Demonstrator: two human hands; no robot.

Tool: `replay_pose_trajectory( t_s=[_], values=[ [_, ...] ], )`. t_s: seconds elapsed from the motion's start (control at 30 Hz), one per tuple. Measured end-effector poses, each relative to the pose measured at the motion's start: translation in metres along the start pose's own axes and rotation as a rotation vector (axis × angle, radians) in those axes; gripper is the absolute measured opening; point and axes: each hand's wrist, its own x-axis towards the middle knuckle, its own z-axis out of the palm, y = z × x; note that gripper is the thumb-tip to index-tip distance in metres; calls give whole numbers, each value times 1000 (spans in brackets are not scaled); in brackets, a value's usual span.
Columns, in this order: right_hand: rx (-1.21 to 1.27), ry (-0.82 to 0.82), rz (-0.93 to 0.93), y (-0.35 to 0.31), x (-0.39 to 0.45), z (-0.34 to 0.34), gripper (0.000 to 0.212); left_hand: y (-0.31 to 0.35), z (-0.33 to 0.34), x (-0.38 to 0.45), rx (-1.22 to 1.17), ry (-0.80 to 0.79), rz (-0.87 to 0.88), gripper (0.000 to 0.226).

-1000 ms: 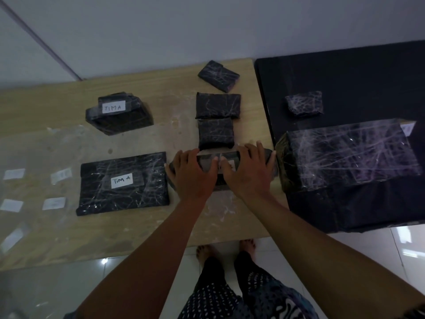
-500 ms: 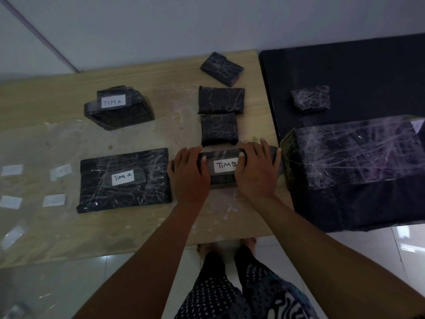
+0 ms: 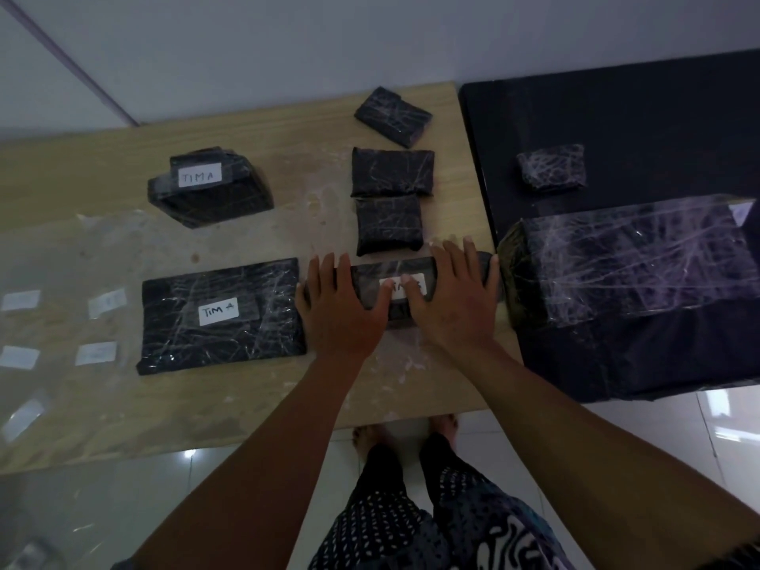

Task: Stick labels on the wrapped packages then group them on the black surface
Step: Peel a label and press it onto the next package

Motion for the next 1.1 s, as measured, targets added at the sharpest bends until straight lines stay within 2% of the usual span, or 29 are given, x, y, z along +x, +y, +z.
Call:
replay_pose_trajectory(
  t_s=[0.2,0.43,0.53,0.63,0.8,1.03,1.1],
  values=[
    [31,71,-37,5,-2,4,50,-10,0,3,-13,-49,39,63],
    [63,84,-47,11,0,4,47,-18,-1,5,-42,-42,81,56],
    [100,67,-13,7,1,1,46,-15,-5,7,-101,-50,45,54],
    [96,24,28,0,2,-3,51,-7,-7,10,-157,-51,-53,52],
    [21,-44,54,-4,3,-1,62,-6,1,11,-99,-9,-44,42],
    [71,88,53,1,2,7,37,-16,2,11,-114,31,22,48],
    [72,95,47,0,3,7,36,-15,-2,11,-138,14,20,51]
  ],
)
